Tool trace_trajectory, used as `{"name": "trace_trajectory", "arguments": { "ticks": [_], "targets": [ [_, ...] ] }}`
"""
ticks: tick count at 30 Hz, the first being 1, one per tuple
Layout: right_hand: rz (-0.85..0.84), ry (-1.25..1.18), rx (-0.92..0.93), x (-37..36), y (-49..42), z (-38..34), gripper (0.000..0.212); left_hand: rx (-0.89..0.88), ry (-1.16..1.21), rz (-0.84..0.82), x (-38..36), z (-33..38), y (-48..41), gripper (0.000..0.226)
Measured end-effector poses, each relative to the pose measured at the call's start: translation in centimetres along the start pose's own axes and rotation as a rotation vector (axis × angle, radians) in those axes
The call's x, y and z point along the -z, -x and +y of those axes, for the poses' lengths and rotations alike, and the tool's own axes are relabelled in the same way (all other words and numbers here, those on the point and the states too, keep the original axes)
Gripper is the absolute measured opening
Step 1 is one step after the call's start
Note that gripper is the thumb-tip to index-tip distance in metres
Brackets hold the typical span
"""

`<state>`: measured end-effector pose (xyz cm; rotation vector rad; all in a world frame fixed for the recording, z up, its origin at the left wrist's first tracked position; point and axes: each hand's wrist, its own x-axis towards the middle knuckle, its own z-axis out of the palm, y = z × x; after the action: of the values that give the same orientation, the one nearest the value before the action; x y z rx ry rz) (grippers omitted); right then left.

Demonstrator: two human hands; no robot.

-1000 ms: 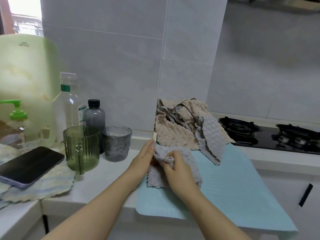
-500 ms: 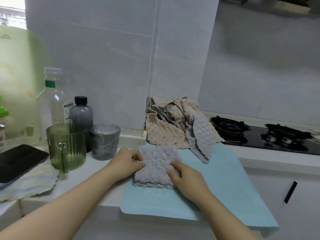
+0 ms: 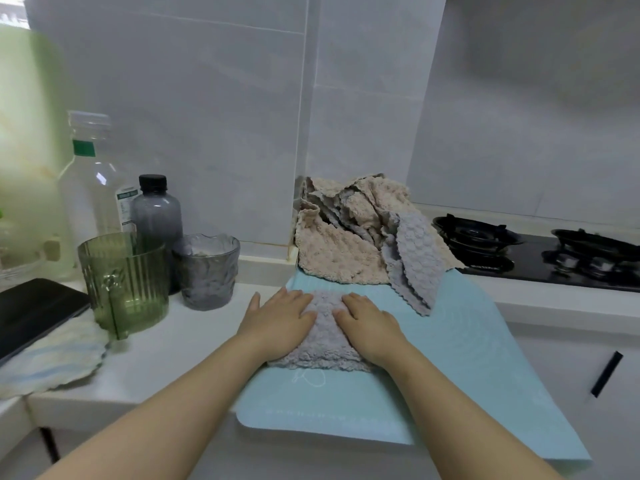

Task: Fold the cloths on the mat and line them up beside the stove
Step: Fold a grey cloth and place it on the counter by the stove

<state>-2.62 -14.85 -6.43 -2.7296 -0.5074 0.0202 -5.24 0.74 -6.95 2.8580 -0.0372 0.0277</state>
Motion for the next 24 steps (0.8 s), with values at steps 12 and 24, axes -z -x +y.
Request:
{"name": "trace_trajectory", "arguments": {
  "ticks": [12,24],
  "targets": [
    [0.131,-0.06,-0.02,-0.7,0.0,0.4,0.053,-0.009,0.078,0.029,0.2,-0.2,0.2,0.048],
    [0.119,-0.156,-0.077,-0.2,0.4,0.2,0.053,0.009,0.21,0.128,-0.4,-0.6,0.2,0.063]
  ]
}}
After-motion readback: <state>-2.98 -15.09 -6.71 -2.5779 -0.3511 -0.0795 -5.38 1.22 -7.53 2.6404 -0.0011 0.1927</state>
